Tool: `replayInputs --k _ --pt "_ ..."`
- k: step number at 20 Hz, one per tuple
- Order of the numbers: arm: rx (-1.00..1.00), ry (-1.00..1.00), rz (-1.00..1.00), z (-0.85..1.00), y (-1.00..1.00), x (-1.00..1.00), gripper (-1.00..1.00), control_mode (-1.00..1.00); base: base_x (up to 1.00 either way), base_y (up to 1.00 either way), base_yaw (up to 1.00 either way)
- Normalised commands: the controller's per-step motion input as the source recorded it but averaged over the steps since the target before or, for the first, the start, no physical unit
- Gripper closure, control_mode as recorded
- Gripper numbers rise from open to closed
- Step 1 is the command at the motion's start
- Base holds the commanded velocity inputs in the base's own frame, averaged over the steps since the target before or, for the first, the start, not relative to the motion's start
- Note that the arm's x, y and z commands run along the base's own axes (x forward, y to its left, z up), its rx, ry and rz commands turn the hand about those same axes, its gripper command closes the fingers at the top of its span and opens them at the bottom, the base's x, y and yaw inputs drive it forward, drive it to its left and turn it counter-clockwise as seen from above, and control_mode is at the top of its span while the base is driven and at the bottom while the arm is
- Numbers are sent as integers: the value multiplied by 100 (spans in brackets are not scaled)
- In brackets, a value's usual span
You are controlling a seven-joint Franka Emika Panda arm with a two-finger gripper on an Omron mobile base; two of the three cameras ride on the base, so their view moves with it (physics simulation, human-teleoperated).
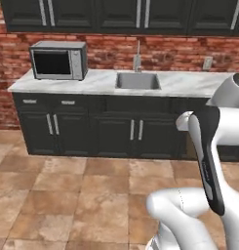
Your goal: Start the toaster. Once the lever pops up, take the bread to the plate on the dining counter.
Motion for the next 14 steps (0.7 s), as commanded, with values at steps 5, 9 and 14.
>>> replayInputs --k 5,9,14 --pt "0 0 0 0 0 0 100 100 53 14 50" --pt "0 0 0 0 0 0 100 100 68 23 56" --pt "0 0 0 0 0 0 100 100 45 11 83"
